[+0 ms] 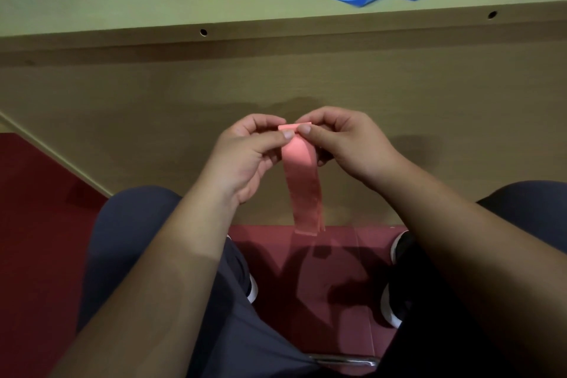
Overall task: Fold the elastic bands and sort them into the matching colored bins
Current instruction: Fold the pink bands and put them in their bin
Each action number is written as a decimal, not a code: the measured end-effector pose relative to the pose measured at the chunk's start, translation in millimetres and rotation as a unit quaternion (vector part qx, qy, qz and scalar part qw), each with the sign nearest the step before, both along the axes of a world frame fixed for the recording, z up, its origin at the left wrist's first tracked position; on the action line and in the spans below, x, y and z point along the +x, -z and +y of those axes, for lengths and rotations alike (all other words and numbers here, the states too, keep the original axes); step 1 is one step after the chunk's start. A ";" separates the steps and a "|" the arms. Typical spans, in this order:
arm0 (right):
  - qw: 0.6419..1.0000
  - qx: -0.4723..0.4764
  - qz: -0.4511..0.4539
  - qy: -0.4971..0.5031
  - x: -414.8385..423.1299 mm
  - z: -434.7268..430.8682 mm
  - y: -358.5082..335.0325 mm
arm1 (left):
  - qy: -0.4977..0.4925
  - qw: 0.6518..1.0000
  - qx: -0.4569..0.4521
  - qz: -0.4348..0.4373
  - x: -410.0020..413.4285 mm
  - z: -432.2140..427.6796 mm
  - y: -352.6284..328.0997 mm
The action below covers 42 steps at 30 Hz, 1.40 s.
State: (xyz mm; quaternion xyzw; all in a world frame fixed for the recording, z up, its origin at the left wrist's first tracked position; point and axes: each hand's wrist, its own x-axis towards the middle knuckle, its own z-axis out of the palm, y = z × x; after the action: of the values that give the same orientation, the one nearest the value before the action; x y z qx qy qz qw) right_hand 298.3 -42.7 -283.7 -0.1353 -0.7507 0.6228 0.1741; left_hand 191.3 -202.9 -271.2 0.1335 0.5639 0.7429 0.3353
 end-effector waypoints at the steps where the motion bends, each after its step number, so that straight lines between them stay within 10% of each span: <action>1: 1.000 0.008 0.005 0.003 0.2 -0.9 -0.3 | -0.002 1.000 0.000 0.002 1.1 0.0 -0.7; 42: 0.997 -0.063 0.042 -0.005 -0.8 5.1 -0.3 | 0.067 0.998 0.000 0.007 3.9 -2.0 -4.4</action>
State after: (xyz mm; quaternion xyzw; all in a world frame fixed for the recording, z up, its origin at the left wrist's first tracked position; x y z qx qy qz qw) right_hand 297.4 -37.6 -283.4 -0.1161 -0.7023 0.6751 0.1935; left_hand 195.2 -205.0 -266.8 0.1763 0.5563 0.7175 0.3803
